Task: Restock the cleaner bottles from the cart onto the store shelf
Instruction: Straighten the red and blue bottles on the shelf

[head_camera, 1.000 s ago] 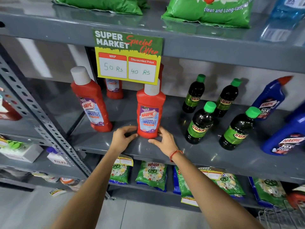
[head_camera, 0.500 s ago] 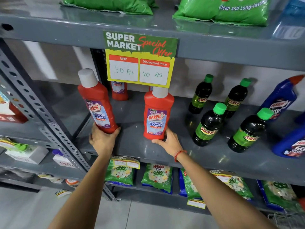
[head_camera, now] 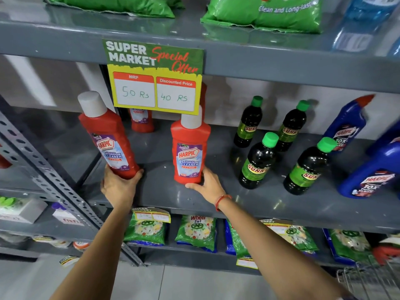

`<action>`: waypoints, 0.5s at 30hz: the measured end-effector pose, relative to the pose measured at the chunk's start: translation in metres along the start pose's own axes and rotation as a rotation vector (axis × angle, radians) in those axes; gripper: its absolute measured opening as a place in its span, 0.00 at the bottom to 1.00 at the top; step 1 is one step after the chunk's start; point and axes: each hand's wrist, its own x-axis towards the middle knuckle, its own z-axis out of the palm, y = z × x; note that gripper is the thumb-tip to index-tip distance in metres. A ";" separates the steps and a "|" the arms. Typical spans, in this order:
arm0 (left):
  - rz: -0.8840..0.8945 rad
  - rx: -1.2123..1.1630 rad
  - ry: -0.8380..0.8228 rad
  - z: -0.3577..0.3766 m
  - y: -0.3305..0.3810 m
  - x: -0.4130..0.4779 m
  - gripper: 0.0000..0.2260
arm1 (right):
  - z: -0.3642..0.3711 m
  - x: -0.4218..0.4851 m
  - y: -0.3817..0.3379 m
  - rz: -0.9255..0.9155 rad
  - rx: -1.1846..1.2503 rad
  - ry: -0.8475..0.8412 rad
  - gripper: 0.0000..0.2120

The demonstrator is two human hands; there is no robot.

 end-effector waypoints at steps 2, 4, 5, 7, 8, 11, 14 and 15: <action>-0.009 -0.022 -0.027 -0.002 -0.001 -0.001 0.35 | -0.003 -0.002 -0.002 -0.005 0.005 0.005 0.30; -0.040 -0.049 -0.044 -0.004 -0.003 -0.007 0.36 | -0.008 -0.010 -0.001 0.003 0.048 0.034 0.30; -0.068 -0.077 -0.035 -0.005 -0.001 -0.014 0.37 | -0.013 -0.016 0.003 0.010 0.065 0.063 0.31; -0.108 -0.157 0.007 -0.005 0.006 -0.040 0.37 | -0.028 -0.037 0.014 0.008 0.072 0.134 0.29; -0.099 -0.197 0.039 -0.005 0.013 -0.057 0.35 | -0.039 -0.049 0.021 -0.002 0.068 0.173 0.27; -0.020 -0.304 0.072 0.002 0.039 -0.117 0.30 | -0.084 -0.090 0.046 -0.009 0.031 0.310 0.18; 0.058 -0.352 -0.072 0.024 0.068 -0.171 0.28 | -0.137 -0.128 0.072 0.031 0.027 0.438 0.14; 0.093 -0.355 -0.142 0.035 0.078 -0.188 0.27 | -0.154 -0.138 0.080 0.047 0.029 0.485 0.13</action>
